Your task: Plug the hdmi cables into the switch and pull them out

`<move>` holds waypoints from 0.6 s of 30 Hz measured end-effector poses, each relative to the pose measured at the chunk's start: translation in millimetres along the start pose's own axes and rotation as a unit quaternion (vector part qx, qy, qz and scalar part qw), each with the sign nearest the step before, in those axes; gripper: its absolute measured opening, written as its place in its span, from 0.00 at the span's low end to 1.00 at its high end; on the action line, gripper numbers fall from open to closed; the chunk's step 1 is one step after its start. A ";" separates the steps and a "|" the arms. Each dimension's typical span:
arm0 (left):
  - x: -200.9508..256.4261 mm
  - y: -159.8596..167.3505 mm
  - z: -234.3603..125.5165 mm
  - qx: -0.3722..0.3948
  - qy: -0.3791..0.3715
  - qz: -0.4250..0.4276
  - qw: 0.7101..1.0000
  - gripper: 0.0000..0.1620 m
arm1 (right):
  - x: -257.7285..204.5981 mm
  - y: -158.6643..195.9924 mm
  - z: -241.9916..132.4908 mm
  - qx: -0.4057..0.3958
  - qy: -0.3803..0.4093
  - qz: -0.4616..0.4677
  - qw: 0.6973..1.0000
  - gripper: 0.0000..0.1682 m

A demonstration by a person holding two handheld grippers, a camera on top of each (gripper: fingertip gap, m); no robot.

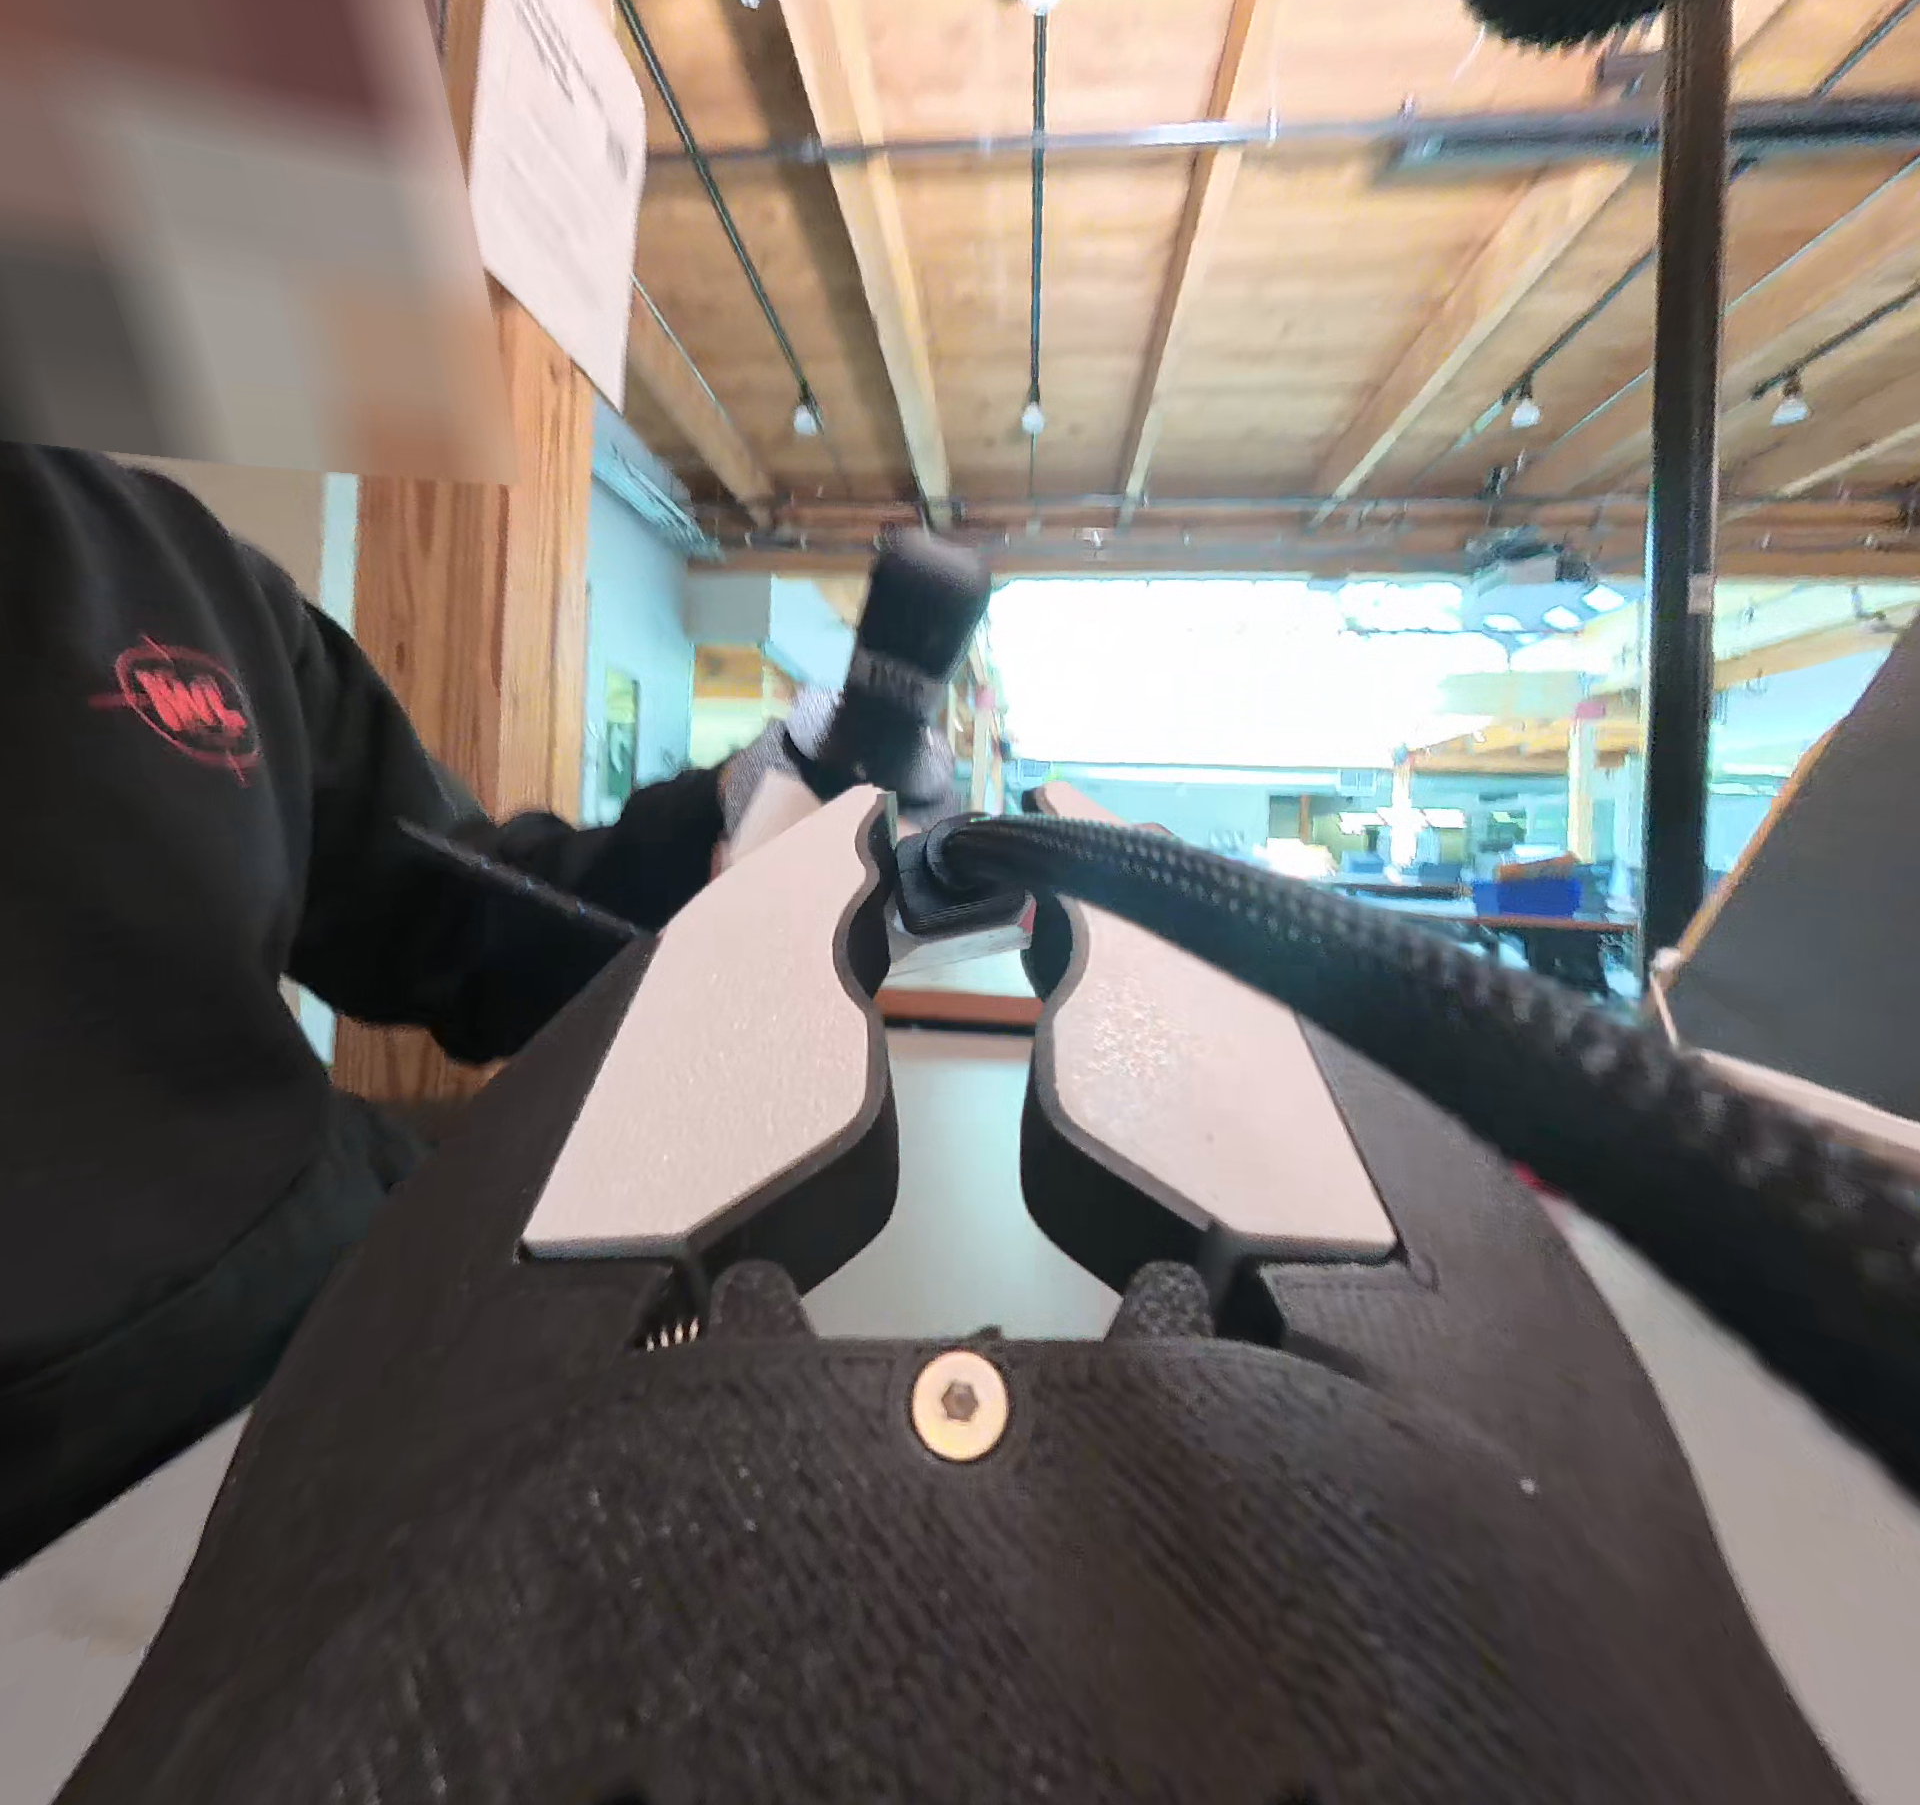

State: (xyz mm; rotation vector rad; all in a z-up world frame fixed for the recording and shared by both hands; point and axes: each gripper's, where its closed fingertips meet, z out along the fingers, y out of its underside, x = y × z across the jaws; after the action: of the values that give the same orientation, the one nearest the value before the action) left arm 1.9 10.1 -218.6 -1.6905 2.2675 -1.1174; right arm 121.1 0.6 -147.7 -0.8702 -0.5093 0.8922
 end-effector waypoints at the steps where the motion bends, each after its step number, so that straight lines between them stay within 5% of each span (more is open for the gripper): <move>1: -2.4 -0.6 2.9 0.009 -0.002 -0.008 1.000 0.06 | -0.3 -2.0 -0.1 0.011 -0.007 0.008 1.000 0.14; 18: -10.4 -12.6 -1.3 0.032 0.005 -0.016 0.999 0.06 | -1.0 10.8 -0.7 0.028 -0.024 0.057 0.998 0.14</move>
State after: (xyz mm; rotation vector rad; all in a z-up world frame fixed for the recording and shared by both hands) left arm 15.2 18.3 -213.5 -1.7055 2.1933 -1.1947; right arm 116.1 3.0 -157.0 -0.8341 -0.4764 1.0288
